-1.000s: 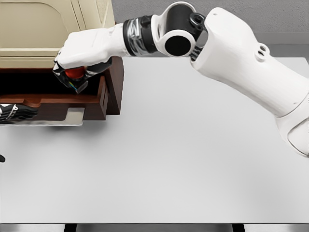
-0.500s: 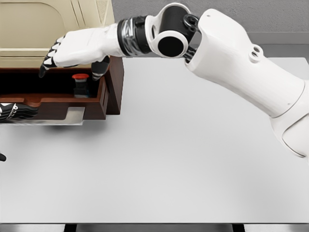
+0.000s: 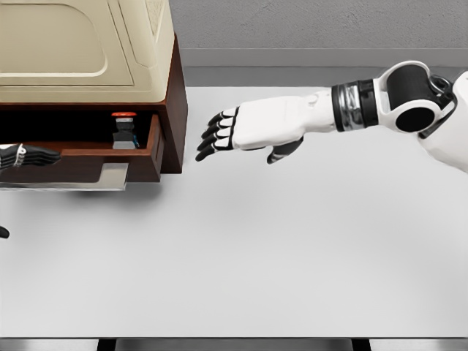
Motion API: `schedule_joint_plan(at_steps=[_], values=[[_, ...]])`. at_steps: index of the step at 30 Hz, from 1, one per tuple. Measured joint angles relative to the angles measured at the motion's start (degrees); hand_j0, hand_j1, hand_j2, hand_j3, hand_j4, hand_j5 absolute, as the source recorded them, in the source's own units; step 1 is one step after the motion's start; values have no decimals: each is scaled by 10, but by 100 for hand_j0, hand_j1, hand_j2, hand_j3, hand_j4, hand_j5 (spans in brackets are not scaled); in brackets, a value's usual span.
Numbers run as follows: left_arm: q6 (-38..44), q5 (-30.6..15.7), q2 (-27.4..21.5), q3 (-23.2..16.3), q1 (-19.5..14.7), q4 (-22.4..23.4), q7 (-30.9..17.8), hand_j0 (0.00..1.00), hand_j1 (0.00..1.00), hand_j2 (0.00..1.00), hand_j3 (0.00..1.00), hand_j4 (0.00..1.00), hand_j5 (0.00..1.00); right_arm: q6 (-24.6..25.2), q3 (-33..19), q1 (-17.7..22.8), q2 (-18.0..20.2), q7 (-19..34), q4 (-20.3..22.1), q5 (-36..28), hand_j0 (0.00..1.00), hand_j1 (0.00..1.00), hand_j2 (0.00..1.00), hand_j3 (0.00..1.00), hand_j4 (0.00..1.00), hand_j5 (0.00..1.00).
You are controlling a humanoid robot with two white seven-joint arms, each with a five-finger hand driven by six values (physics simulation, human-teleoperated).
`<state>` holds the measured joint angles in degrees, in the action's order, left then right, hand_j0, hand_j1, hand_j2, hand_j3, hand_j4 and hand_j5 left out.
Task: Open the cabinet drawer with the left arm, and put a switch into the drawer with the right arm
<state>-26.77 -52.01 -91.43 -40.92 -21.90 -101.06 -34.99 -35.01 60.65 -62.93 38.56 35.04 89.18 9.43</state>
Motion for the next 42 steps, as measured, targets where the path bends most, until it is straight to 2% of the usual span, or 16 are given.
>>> schedule_joint_plan(at_steps=[4, 5, 10, 13, 16, 19, 24, 30, 33, 42], values=[[-54, -25, -2, 2, -3, 0, 0, 100, 100, 100, 100, 100, 100, -1, -7, 16, 49, 0, -28, -2, 100, 100, 100, 100, 100, 100], [-62, -30, -2, 2, -3, 0, 0, 100, 100, 100, 100, 100, 100, -1, -9, 33, 57, 0, -44, -2, 100, 100, 100, 100, 100, 100], [-80, -40, -4, 3, -4, -1, 0, 100, 100, 100, 100, 100, 100, -2, -14, 42, 71, 0, -141, -2, 100, 100, 100, 100, 100, 100], [-82, -42, 3, 9, -10, -1, 0, 100, 100, 100, 100, 100, 100, -2, -37, 70, 73, 0, -167, -2, 100, 100, 100, 100, 100, 100], [-83, -40, 28, 14, -46, -1, 0, 100, 100, 100, 100, 100, 100, -2, -63, 95, 68, 0, -182, -2, 100, 100, 100, 100, 100, 100], [-83, -40, 62, 17, -81, -1, 0, 100, 100, 100, 100, 100, 100, -1, -82, 97, 63, 0, -204, -2, 100, 100, 100, 100, 100, 100], [-83, -11, 127, 16, -86, -1, 0, 100, 100, 100, 100, 100, 100, -1, -93, 105, 56, 0, -217, -2, 100, 100, 100, 100, 100, 100], [-84, 45, 228, 12, -126, -1, 0, 100, 100, 100, 100, 100, 100, -1, -95, 106, 52, 0, -225, -2, 100, 100, 100, 100, 100, 100], [-84, 62, 267, 8, -130, -1, 0, 100, 100, 100, 100, 100, 100, -1, -98, 106, 51, 0, -230, -2, 100, 100, 100, 100, 100, 100], [-84, 76, 294, 6, -133, -1, 0, 100, 100, 100, 100, 100, 100, -1, -100, 106, 51, 0, -232, -1, 100, 100, 100, 100, 100, 100]])
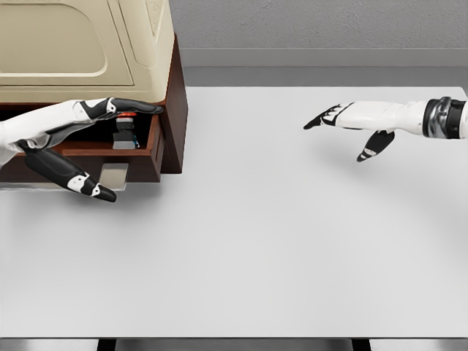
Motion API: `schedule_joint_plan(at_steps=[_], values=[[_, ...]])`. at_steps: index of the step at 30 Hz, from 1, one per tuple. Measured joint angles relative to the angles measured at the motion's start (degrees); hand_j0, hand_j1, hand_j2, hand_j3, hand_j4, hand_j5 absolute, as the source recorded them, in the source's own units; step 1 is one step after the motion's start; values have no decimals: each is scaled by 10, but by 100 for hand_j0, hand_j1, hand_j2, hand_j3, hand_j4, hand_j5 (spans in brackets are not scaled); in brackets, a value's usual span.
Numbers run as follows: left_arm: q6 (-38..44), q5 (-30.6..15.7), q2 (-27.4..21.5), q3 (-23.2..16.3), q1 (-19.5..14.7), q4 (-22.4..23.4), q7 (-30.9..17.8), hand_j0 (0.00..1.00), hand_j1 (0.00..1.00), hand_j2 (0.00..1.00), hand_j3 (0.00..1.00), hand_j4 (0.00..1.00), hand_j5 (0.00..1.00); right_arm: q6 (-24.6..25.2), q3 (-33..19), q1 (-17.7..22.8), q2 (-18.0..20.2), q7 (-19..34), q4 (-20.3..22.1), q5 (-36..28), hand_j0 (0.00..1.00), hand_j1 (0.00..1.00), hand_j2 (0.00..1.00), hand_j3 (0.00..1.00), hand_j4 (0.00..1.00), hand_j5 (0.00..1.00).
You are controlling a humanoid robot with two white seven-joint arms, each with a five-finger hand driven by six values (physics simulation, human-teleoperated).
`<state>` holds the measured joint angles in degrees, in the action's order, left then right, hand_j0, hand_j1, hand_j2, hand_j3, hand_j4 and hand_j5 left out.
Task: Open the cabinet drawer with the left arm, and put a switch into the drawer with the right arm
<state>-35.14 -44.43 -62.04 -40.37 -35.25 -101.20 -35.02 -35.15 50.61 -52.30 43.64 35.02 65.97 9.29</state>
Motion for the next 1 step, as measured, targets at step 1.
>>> schedule_joint_plan(at_steps=[1], values=[[0, 0, 0, 0, 0, 0, 0, 100, 100, 100, 100, 100, 100, 0, 0, 0, 0, 0, 0, 0, 100, 100, 100, 100, 100, 100]])
